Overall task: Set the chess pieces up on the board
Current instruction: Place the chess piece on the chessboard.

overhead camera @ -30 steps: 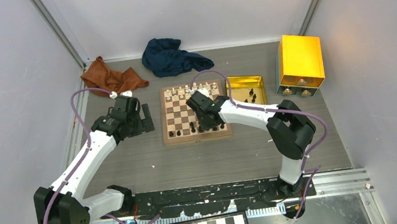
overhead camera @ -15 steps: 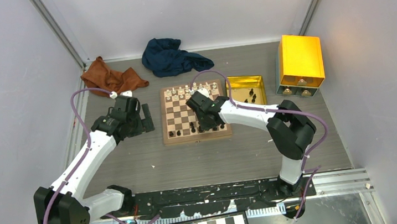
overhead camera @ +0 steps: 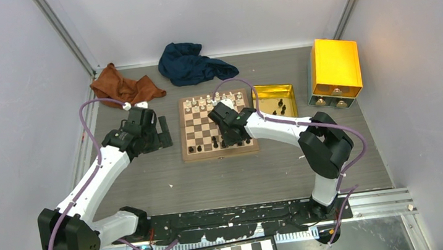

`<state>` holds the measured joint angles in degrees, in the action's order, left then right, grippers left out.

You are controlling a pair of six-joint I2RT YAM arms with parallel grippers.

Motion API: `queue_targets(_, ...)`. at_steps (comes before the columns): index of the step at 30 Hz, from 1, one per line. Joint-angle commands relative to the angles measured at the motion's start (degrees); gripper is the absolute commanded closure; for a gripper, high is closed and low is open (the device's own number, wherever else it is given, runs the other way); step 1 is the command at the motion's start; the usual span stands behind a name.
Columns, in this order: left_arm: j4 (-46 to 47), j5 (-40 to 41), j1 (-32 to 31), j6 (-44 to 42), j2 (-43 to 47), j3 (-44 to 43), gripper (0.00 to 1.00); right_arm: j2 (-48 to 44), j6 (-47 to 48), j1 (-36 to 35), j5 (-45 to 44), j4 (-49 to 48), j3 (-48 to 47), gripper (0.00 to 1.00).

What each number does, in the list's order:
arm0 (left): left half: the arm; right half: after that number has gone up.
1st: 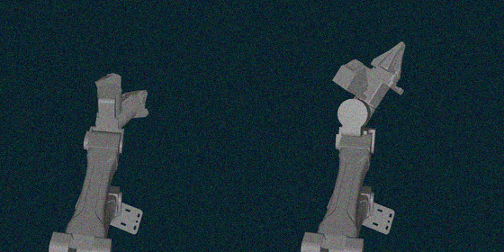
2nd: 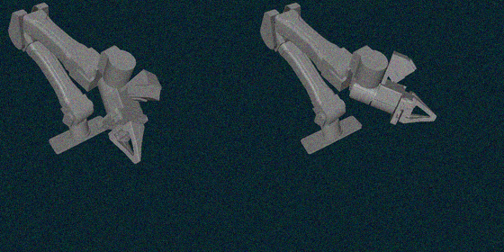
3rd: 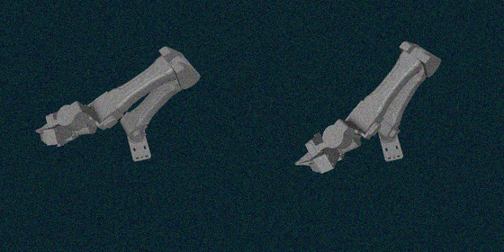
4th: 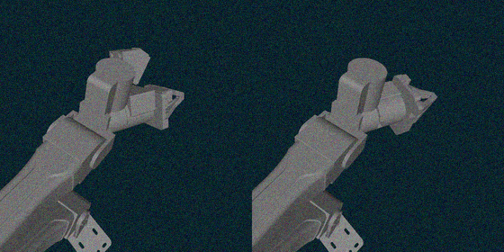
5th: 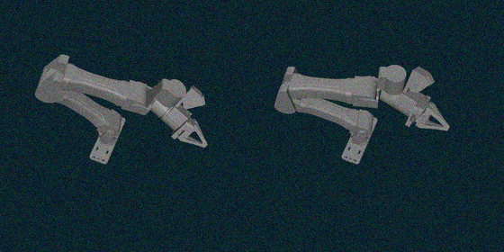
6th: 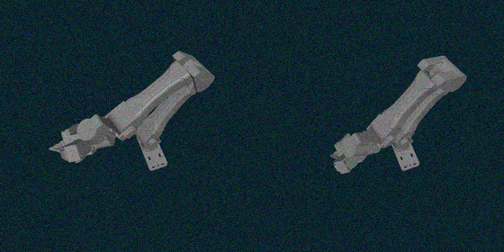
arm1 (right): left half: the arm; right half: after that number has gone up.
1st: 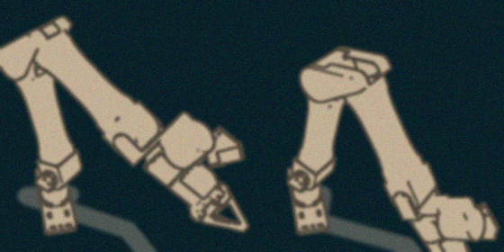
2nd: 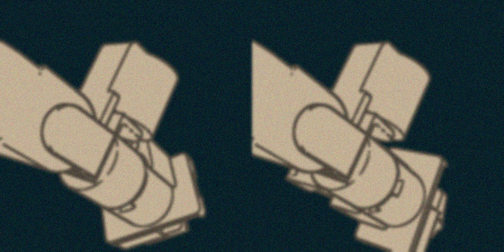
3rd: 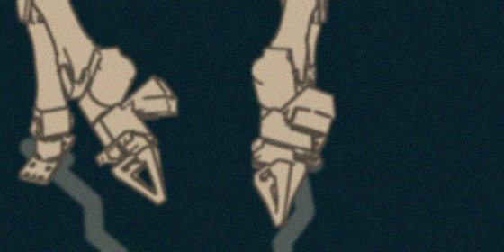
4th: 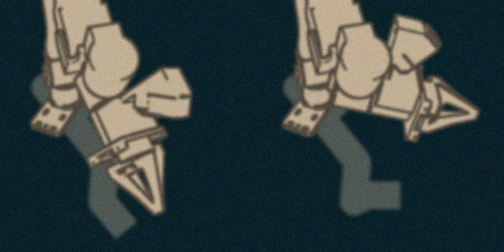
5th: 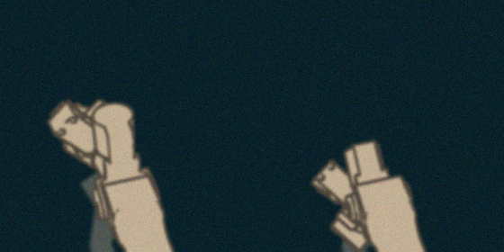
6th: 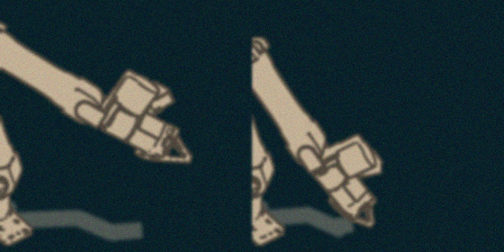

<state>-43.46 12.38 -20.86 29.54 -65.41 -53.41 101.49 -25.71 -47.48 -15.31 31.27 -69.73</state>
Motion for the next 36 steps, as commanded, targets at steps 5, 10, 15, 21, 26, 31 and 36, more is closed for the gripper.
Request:
queue_targets(5, 2.15, -0.52, 0.3, 0.14, 0.28, 0.1, 0.01, -1.31, -0.16, 0.19, 0.32, 0.73, 1.0, 0.72)
queue_targets(10, 2.15, -0.6, 0.3, 0.13, 0.43, 0.23, 0.01, -1.64, -0.04, 0.23, 0.37, 0.89, 0.61, 0.69)
queue_targets(15, 2.1, -0.6, 0.3, 0.19, 0.54, 0.32, 0.01, -1.78, 0.29, 0.25, 0.37, 1.4, -0.01, 0.69)
queue_targets(21, 2.24, -0.64, 0.3, 0.25, 0.54, 0.45, 0.01, -2.3, 0.32, 0.2, 0.44, 2.06, -0.76, 0.68)
queue_targets(26, 2.32, -0.85, 0.3, 0.23, 0.54, 0.35, 0.01, -2.91, 0.36, 0.15, 0.9, 2.79, -1.8, 0.68)
queue_targets(31, 2.35, -1.02, 0.3, 0.31, 0.46, 0.32, 0.01, -4.0, 0.6, -0.09, 1.68, 4.32, -3.69, 0.68)
queue_targets(36, 2.42, -1.19, 0.3, 0.5, 0.41, 0.33, 0.01, -5.01, 1.21, -0.43, 1.78, 5.93, -5.98, 0.67)
